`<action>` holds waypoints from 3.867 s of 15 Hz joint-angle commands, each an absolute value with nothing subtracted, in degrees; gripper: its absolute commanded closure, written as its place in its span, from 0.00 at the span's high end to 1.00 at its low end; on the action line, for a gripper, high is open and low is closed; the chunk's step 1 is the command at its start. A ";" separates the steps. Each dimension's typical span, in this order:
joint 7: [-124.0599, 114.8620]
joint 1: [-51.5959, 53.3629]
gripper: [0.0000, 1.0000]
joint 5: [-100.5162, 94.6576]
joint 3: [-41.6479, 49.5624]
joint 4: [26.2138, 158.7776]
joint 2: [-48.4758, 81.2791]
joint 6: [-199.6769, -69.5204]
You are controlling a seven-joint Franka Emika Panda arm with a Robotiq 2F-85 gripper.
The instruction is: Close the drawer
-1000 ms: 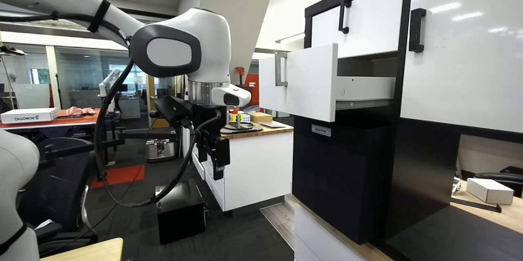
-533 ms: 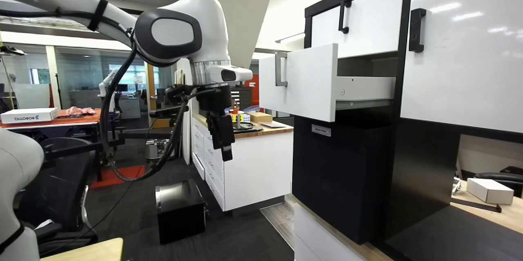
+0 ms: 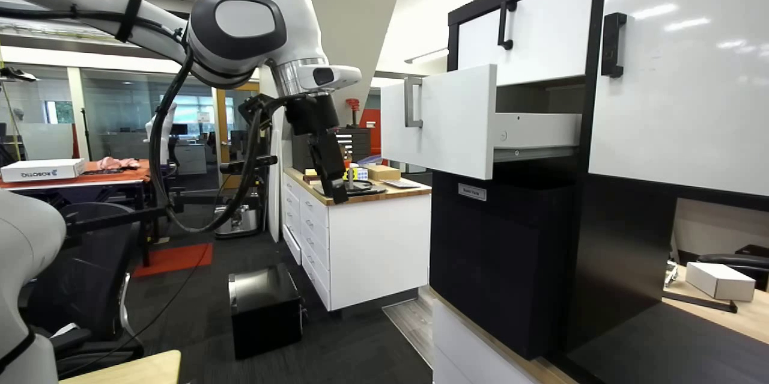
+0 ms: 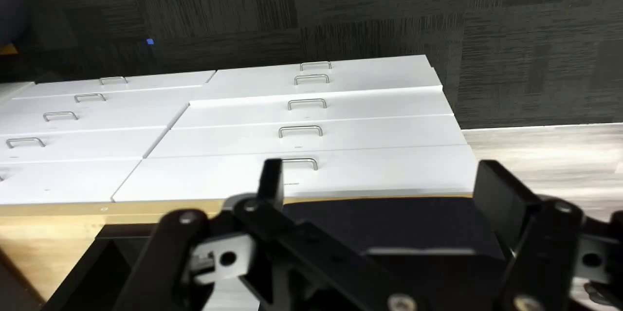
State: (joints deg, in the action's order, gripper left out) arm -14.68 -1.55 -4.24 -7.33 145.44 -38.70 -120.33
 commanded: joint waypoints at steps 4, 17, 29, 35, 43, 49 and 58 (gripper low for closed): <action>-14.62 -2.52 1.00 -7.64 -7.29 145.09 -43.29 -124.16; -8.30 -2.81 1.00 -8.11 -4.11 141.93 -40.69 -141.02; -8.70 -3.13 1.00 -7.96 -5.32 137.21 -31.75 -147.25; -8.27 -2.59 1.00 -7.53 -5.05 137.78 -32.17 -145.99; -9.37 -3.26 1.00 -8.08 -5.71 137.07 -31.75 -146.61; -9.16 -3.08 1.00 -8.19 -6.14 135.88 -31.19 -147.65; -8.83 -3.03 0.28 -8.09 -5.99 135.80 -30.83 -149.34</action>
